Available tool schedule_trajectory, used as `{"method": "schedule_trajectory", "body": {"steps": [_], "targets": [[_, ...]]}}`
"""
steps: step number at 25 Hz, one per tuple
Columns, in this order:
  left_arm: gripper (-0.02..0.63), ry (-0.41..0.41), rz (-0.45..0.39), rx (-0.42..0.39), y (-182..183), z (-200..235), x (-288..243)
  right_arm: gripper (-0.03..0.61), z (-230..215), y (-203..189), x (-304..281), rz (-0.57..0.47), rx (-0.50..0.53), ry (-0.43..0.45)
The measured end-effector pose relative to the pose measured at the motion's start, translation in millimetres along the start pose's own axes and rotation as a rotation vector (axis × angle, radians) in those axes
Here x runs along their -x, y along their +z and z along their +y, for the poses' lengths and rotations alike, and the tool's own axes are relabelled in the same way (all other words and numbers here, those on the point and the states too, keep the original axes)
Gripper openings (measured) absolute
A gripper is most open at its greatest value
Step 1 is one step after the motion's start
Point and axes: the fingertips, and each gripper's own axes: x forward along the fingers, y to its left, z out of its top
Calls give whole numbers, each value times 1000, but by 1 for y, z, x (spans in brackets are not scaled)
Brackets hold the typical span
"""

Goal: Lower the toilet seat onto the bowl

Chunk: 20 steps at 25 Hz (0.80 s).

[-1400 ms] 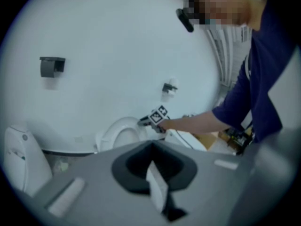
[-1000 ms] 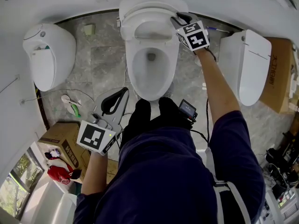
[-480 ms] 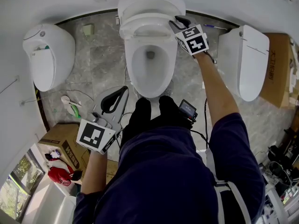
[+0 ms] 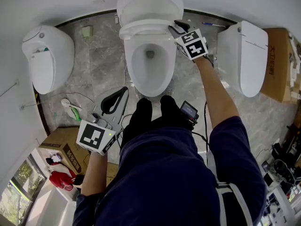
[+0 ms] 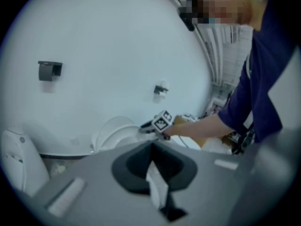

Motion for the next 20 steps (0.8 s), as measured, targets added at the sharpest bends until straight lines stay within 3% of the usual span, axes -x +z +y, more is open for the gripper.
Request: {"method": "schedule_trajectory", "body": {"steps": [20], "targets": [[3, -39, -1, -42, 2, -12, 13, 126, 39, -26, 29, 14, -12, -15]]}}
